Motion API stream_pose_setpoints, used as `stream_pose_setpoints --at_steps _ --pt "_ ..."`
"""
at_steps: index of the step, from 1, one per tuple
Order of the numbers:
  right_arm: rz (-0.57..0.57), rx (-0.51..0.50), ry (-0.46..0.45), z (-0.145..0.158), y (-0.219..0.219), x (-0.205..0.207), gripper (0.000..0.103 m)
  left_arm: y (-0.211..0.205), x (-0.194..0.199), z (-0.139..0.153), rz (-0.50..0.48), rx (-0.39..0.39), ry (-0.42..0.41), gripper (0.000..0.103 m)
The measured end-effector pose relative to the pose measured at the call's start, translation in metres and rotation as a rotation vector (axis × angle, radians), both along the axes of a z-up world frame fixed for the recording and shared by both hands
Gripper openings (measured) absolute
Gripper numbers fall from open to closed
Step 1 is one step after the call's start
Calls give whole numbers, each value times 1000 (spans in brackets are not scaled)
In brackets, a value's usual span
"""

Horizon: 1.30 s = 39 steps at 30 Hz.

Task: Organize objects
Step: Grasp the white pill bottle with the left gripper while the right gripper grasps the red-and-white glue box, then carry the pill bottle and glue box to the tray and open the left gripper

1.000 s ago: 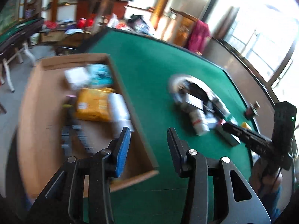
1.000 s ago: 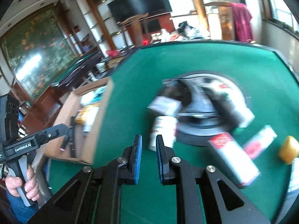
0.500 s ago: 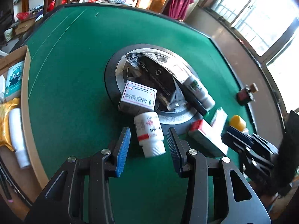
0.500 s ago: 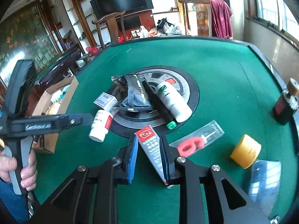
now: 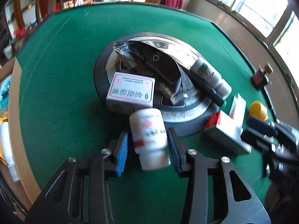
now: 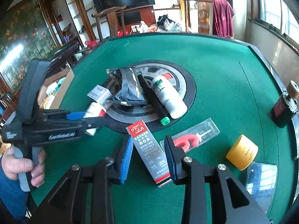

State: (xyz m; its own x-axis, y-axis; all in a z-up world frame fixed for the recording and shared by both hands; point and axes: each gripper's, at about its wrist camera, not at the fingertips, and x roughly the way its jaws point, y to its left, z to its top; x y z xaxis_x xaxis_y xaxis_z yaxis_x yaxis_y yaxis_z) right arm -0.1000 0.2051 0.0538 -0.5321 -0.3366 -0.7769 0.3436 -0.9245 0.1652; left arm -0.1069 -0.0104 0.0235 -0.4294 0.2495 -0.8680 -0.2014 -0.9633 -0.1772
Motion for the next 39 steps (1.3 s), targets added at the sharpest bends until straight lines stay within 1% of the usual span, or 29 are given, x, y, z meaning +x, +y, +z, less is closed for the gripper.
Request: stream_pose_setpoints --at_steps 4,5,7,9,13,15,18,21,25,29,31,39 --pt "18 16 -40 -12 -4 -4 35 -14 16 0 -12 -13 21 37" --pt "23 11 -41 -13 -4 -5 37 -18 19 -1 -15 -19 29 37" --pt "36 13 -48 -16 -7 -4 37 -23 24 -2 -17 -14 41 37" --pt "56 22 -52 -20 -12 -3 37 -24 24 -4 -23 -5 47 37" --pt "38 32 -61 -30 -17 -5 36 -23 12 -5 -6 16 57 37" --pt "23 24 -63 -30 -16 -4 26 -24 7 -5 -6 26 76 37" --pt "-1 17 -61 -30 -16 -3 26 -24 7 -6 -7 40 94 35" --pt "-10 -18 -47 -24 -15 0 26 -25 10 -6 4 52 103 35" --pt "-4 -47 -36 -18 -16 3 26 -27 18 -5 10 60 117 35" --pt "15 -62 -35 -18 -21 5 26 -28 27 2 11 55 157 35" --pt "25 -71 -31 -16 -23 5 26 -31 31 9 16 66 182 35" --pt "11 -83 -26 -19 -28 7 26 -49 47 27 40 81 252 35"
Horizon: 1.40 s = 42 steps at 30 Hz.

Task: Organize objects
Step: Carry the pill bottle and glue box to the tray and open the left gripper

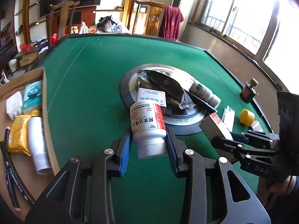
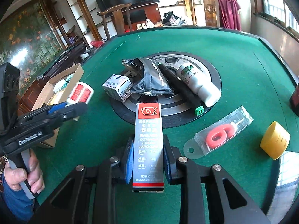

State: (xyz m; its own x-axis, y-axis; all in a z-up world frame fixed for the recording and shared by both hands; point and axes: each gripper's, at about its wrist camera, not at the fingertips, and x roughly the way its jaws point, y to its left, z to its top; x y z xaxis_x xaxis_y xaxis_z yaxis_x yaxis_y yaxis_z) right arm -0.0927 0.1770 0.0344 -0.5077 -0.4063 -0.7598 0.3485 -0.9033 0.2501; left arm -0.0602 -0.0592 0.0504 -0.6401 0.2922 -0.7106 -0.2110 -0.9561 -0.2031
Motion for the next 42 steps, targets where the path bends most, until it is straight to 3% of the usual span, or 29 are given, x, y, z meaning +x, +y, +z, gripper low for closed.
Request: stream_pose_setpoints --at_steps 7,12,42 --pt "-84 -47 15 5 -22 17 26 -15 3 6 36 5 39 35" --pt "-85 -86 12 3 -40 19 26 -19 -3 2 54 0 37 35" --pt "-109 -96 5 -3 -35 11 26 -19 -7 2 60 -15 58 35"
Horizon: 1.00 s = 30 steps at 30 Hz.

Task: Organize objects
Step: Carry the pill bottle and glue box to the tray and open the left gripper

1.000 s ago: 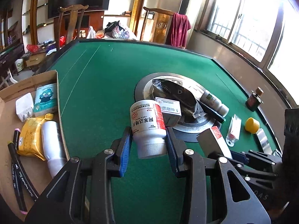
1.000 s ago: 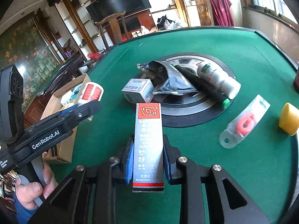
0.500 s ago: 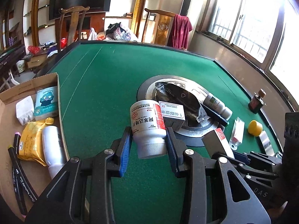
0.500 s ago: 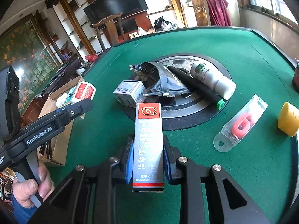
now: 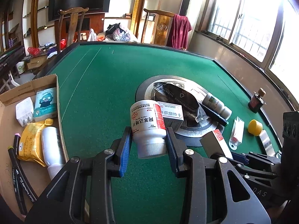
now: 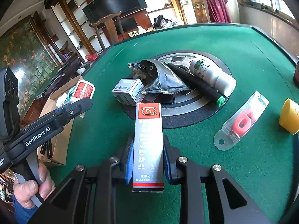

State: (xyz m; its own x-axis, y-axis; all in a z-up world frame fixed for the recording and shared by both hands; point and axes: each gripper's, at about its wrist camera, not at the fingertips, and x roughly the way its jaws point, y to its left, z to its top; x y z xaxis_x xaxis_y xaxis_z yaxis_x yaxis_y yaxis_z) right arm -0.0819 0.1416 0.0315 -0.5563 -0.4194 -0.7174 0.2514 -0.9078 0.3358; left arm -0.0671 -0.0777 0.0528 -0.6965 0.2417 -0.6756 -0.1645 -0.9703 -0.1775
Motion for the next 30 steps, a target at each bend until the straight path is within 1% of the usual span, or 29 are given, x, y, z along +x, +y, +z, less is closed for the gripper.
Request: stream_pose_setpoints --at_steps 6,15,20,22,24,28,30 --pt "4 -1 -9 0 -1 -2 26 5 2 1 -16 -9 3 35" --pt "-7 16 6 4 -4 -5 26 4 7 7 -28 12 19 35" --pt "-32 49 53 10 -4 1 26 1 13 14 -33 29 40 35" --pt "-44 66 78 14 -7 3 26 -2 15 18 -31 45 49 35" --pt "-53 59 97 18 -7 11 26 -9 18 22 -24 71 57 35" --pt "-51 18 126 28 -19 24 26 -29 21 31 1 142 67 35" --pt "-31 2 137 34 -33 27 26 -40 25 36 22 156 75 35"
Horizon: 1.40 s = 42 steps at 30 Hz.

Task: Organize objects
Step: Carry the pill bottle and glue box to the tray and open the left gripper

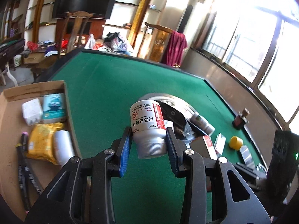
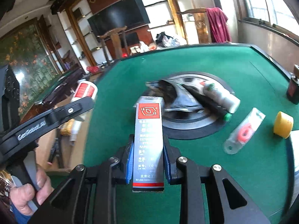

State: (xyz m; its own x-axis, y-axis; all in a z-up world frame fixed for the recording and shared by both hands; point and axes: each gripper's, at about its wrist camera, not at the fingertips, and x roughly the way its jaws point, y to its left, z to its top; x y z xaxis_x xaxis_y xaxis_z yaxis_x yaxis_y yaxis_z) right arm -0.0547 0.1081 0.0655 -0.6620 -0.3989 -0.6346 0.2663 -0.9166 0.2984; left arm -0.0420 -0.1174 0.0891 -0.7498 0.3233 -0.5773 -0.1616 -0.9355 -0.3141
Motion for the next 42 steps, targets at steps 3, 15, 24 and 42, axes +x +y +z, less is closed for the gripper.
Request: stream_pose_setpoints --at_steps 3,15,24,42 --pt "48 1 10 6 -21 5 26 -18 11 11 28 6 28 35" --pt "261 34 44 23 -123 19 26 -148 56 7 296 33 16 36" --pt "375 114 4 -4 -191 19 26 -182 67 -32 371 33 -109 36" --pt "443 195 -51 -36 -219 13 26 -184 60 -51 393 -6 -181 36"
